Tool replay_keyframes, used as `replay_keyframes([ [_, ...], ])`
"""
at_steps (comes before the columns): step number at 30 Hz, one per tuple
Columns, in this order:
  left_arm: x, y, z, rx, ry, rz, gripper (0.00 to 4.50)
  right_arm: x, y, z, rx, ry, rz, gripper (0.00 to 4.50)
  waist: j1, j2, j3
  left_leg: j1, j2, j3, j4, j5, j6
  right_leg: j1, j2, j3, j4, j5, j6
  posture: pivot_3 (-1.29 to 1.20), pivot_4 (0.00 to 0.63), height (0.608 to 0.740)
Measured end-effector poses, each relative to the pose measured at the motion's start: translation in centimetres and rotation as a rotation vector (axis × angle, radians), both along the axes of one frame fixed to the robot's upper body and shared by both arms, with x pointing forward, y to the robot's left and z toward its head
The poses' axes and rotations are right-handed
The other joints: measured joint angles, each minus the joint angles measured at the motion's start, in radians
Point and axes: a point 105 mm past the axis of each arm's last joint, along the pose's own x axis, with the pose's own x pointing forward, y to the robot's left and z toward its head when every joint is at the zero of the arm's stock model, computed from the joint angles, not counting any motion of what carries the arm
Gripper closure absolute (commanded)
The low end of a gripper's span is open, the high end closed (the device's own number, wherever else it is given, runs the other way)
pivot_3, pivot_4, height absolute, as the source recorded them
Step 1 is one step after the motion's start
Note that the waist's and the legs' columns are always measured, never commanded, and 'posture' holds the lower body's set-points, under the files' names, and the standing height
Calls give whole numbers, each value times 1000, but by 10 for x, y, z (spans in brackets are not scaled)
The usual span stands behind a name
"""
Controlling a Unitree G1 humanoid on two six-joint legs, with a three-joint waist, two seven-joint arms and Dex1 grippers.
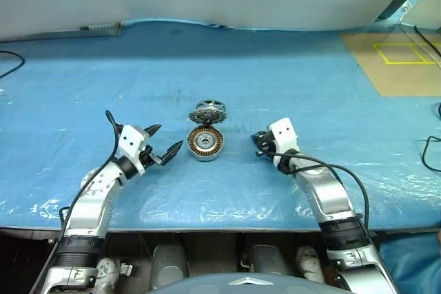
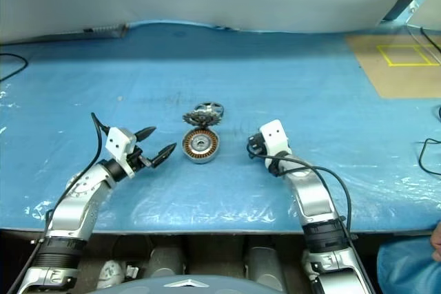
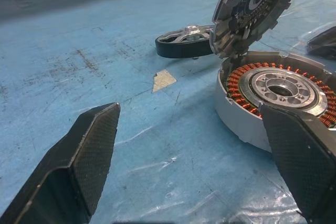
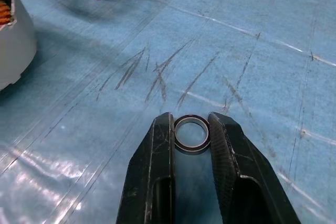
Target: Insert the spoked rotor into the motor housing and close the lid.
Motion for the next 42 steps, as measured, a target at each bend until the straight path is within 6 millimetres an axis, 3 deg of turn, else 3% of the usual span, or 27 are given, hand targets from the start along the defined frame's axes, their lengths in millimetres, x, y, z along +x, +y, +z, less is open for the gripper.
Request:
replay_keyframes([
  [6, -11, -10, -14, 6, 48, -69, 0, -16, 6, 7, -15, 50, 119, 3954, -1, 0, 0, -1, 0, 0, -2, 0, 0, -1, 0, 0, -3, 0, 0, 0, 150, 740],
  [12, -29, -22, -26, 25, 34, -174, 0, -23, 47, 53, -21, -36, 372, 3954, -1, 0, 0, 0, 0, 0, -5, 0, 0, -1, 1, 0, -4, 0, 0, 0, 150, 740],
  [18, -39, -29, -36, 19, 49, -225, 0, -28, 84, 73, -6, -65, 534, 3954, 2, 1, 0, -1, 0, 0, -6, 0, 0, -1, 1, 0, -6, 0, 0, 0, 150, 740],
  [23, -38, -31, -34, 20, 37, -228, 0, -25, 105, 63, 17, -35, 561, 3954, 0, 1, 0, -1, 0, 0, -6, 0, 0, -1, 1, 0, -5, 0, 0, 0, 150, 740],
  [42, -33, -30, -28, 18, 20, -201, 0, -10, 122, 31, 32, 39, 548, 3954, -1, 0, 0, -1, 0, 0, -6, 0, 0, -1, 1, 0, -5, 0, 0, 0, 150, 740],
])
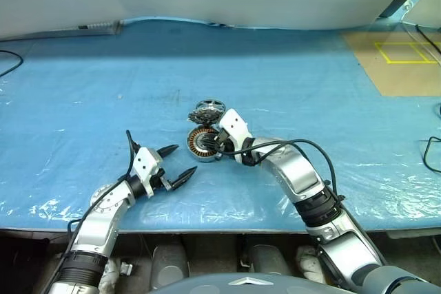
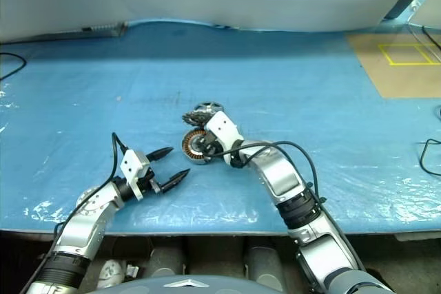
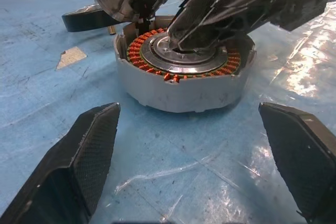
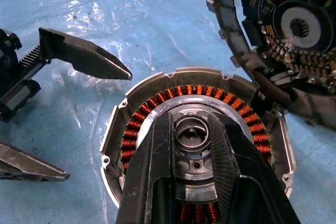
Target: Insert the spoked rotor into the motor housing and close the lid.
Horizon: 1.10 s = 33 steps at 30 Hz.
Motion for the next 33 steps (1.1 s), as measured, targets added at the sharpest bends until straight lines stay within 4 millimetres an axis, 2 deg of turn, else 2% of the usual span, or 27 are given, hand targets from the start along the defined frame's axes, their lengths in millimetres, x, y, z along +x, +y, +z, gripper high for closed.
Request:
replay_keyframes([
  [7, 1, 0, 2, -1, -1, 6, 0, 1, 1, -1, -6, -8, 16, 3954, 0, 0, 0, 0, 0, 0, 1, 0, 0, 0, 0, 0, 1, 0, 0, 0, 150, 740],
  [15, 1, 1, 1, -1, 5, 9, 0, 0, 3, 0, 1, -4, 22, 1249, 0, 0, 0, 0, 0, 0, 1, 0, 0, 0, 0, 0, 2, 0, 0, 0, 150, 740],
  [18, 1, 1, 1, -1, 6, 14, 0, -4, 0, 6, 19, 0, 22, 1249, 0, 0, 0, 0, 0, 0, 1, 0, 0, 0, 0, 0, 2, 0, 0, 0, 150, 740],
  [22, 1, 1, 1, -3, 6, 17, 0, -9, -6, 28, 67, -14, 26, 1249, 1, 0, 0, 1, 0, 0, 1, 0, 0, 0, 0, 0, 2, 0, 0, 0, 150, 740],
  [26, 1, 1, 2, -4, 3, 16, 0, -10, -12, 26, 47, 0, 2, 2477, 1, 0, 0, 1, 0, 0, 1, 0, 0, 0, 0, 0, 2, 0, 0, 0, 150, 740],
  [31, 3, 0, 3, -9, -1, 14, 0, -6, -14, 14, -3, 14, -36, 4324, 0, 0, 0, 1, 0, 0, 1, 0, 0, 0, 0, 0, 2, 0, 0, 0, 150, 740],
  [33, 3, 0, 4, -11, -4, 14, 0, -3, -13, 10, -17, 22, -44, 4463, 0, 0, 0, 1, 0, 0, 1, 0, 0, 0, 0, 0, 2, 0, 0, 0, 150, 740],
])
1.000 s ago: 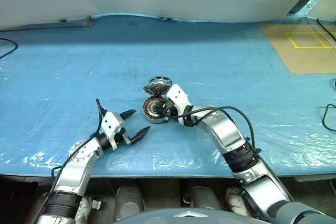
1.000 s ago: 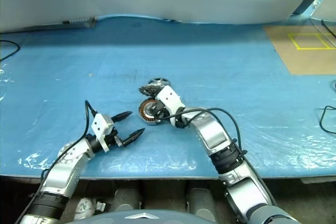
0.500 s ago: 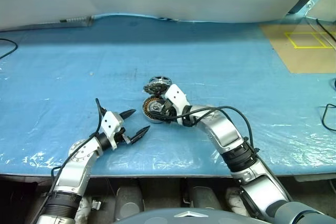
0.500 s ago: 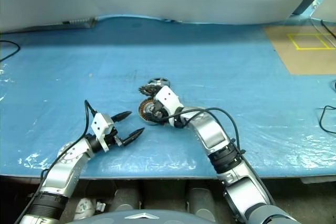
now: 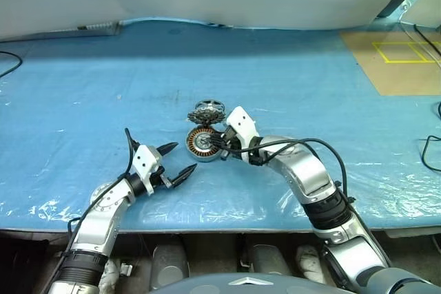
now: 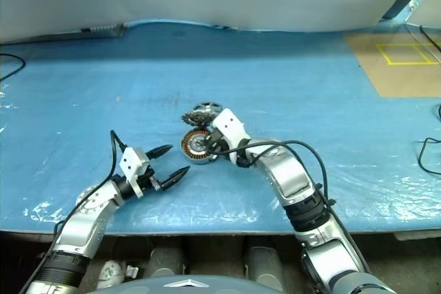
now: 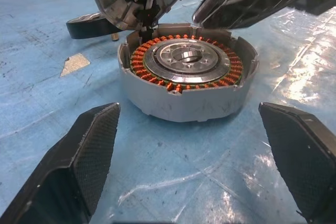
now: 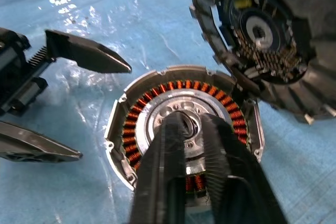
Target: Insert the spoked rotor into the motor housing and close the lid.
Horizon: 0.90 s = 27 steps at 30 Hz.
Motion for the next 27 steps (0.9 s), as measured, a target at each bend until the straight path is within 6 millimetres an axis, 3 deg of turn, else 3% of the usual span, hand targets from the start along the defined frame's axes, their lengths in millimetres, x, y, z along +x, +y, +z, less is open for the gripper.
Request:
replay_keyframes([
  [16, -2, 1, -2, -4, 9, 5, 0, 6, 20, -5, -20, -14, 63, 4463, 0, 0, 0, 0, 0, 0, 0, 0, 0, 0, 0, 0, 0, 0, 0, 0, 150, 740],
  [27, -1, 2, -2, -4, 10, 15, 0, 1, 18, -7, -42, -7, 100, 4463, 0, 0, 0, 0, 0, 0, 0, 0, 0, 0, 0, 0, 0, 0, 0, 0, 150, 740],
])
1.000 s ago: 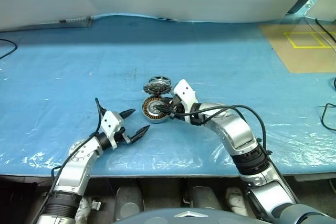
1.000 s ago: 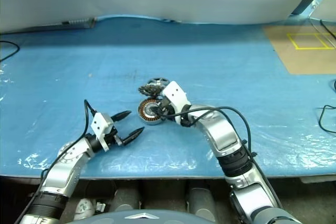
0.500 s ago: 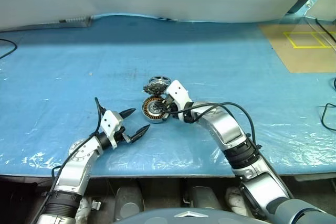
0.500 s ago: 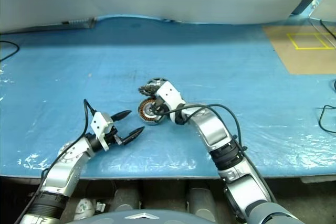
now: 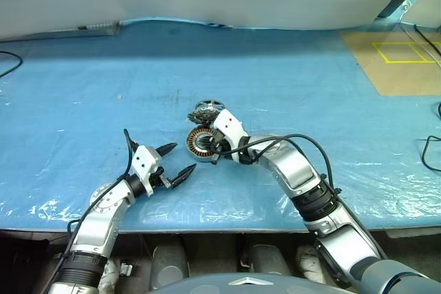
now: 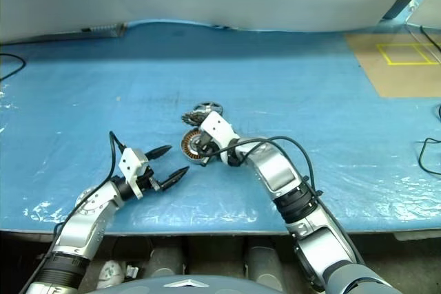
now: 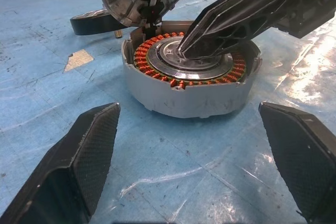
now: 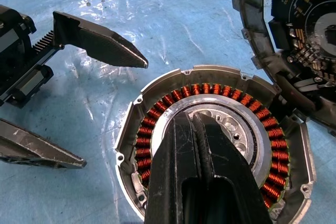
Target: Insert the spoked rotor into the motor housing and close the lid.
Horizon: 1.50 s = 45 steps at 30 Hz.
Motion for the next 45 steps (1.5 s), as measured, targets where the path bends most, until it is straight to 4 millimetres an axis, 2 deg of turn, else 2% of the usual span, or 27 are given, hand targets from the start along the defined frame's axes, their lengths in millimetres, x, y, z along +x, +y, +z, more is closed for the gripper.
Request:
replay_keyframes([
  [11, 0, 0, 0, 0, 0, -1, 0, 6, -4, 10, 43, -11, -46, 4463, 0, 0, 0, 0, 0, 0, 0, 0, 0, 0, 0, 0, 1, 0, 0, 0, 150, 740],
  [16, 0, 0, 0, 0, 0, -2, 0, 8, -5, 5, 25, -5, -66, 4463, 0, 0, 0, 0, 0, 0, 1, 0, 0, 0, 0, 0, 1, 0, 0, 0, 150, 740],
  [31, -1, 1, -1, 4, 3, 2, 0, -5, -10, -1, -44, 16, 12, 4463, 0, 0, 0, 0, 0, 0, 1, 0, 0, 0, 0, 0, 1, 0, 0, 0, 150, 740],
  [41, -2, 2, -2, 4, 8, 5, 0, 0, -7, 7, 10, 10, -28, 4463, 0, 0, 0, 0, 0, 0, 1, 0, 0, 0, 0, 0, 2, 0, 0, 0, 150, 740],
  [45, -2, 2, -2, 3, 9, 6, 0, 2, -6, 2, 13, 26, -49, 4463, 0, 0, 0, 0, 0, 0, 1, 0, 0, 0, 0, 0, 2, 0, 0, 0, 150, 740],
])
